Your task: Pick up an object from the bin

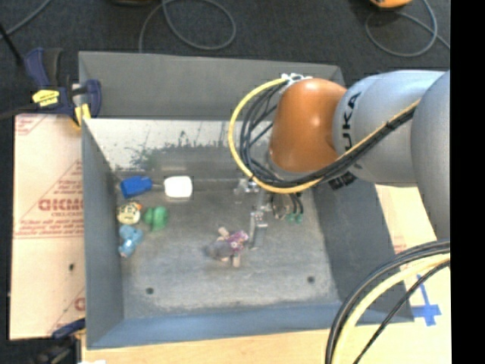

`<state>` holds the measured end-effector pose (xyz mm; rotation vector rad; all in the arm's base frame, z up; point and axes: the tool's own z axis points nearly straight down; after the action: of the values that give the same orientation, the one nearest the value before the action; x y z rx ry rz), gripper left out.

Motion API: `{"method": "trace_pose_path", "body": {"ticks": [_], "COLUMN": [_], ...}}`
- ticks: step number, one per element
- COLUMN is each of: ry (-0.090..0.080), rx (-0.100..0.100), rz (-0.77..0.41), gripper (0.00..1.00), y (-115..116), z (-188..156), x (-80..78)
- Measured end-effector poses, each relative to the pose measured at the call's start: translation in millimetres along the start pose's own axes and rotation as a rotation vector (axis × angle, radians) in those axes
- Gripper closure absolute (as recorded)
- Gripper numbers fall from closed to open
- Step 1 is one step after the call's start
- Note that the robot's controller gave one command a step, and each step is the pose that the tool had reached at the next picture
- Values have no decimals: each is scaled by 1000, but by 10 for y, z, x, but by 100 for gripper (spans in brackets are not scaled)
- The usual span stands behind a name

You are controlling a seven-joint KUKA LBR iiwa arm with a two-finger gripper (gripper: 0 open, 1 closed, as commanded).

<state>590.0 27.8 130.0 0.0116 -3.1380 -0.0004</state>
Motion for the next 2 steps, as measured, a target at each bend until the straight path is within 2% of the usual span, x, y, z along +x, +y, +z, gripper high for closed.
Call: {"method": "trace_pose_path", "body": {"ticks": [1, 2], "ry": [-6, -13], "rx": [0, 1], "rz": [0, -93], "gripper": [0, 0], "y": [0, 11], "z": [-46, 105], "x": [-11, 88]}}
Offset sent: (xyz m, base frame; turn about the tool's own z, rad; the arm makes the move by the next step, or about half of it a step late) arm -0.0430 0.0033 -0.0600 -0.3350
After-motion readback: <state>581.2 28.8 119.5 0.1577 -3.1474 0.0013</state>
